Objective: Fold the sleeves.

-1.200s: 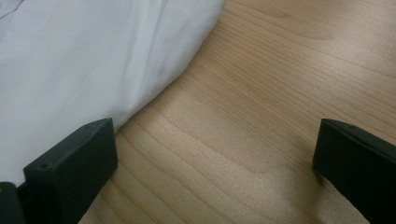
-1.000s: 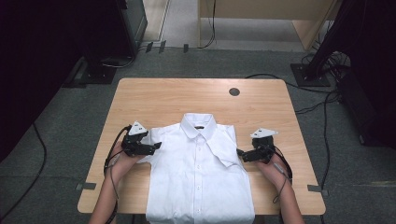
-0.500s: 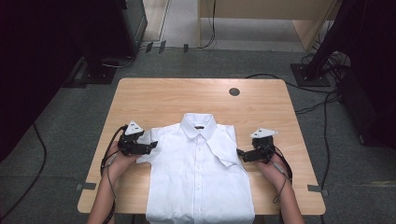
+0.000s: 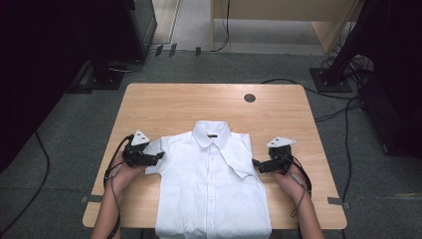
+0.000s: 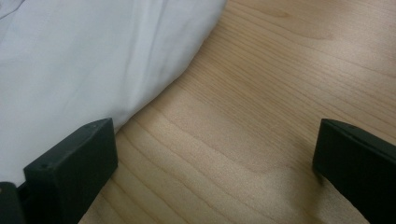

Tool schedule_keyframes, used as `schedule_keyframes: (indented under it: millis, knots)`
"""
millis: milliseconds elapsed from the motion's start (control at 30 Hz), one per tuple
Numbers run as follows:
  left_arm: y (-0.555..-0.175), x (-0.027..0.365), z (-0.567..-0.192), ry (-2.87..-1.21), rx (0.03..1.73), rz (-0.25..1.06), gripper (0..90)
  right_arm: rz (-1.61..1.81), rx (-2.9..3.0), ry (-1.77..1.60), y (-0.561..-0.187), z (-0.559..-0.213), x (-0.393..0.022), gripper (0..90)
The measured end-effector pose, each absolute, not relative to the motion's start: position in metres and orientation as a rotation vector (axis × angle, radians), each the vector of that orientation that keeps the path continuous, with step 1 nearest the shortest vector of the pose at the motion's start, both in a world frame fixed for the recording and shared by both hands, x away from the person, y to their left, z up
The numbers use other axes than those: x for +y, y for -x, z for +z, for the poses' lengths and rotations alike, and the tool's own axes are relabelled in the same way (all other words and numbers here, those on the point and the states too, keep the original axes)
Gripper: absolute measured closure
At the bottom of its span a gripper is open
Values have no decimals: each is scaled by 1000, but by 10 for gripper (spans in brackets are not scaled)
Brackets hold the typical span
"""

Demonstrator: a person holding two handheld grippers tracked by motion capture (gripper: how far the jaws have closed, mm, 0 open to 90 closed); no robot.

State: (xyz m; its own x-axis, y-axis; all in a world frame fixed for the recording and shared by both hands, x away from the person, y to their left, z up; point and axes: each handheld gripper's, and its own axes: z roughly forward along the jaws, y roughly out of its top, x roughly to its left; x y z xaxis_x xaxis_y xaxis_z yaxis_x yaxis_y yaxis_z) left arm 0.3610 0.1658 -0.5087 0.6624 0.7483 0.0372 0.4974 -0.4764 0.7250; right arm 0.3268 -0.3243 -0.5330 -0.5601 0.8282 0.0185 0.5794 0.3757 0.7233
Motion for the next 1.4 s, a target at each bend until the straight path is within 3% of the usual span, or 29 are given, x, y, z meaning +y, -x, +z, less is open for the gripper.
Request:
schedule_keyframes:
  millis: [933,1167,1233,1400]
  knots:
    - [-362,188,-518,-2157,1041,468,238,996,2293,-1229,-327,-533,-324,0]
    - [-361,192,-519,-2122,1051,462,336,996,2292,-1230,-327,-533,-324,0]
    - [-360,195,-517,-2101,1090,457,440,996,2293,-1229,-327,-533,-324,0]
    - [-357,194,-517,-2105,1080,468,548,995,2293,-1229,-327,-533,-324,0]
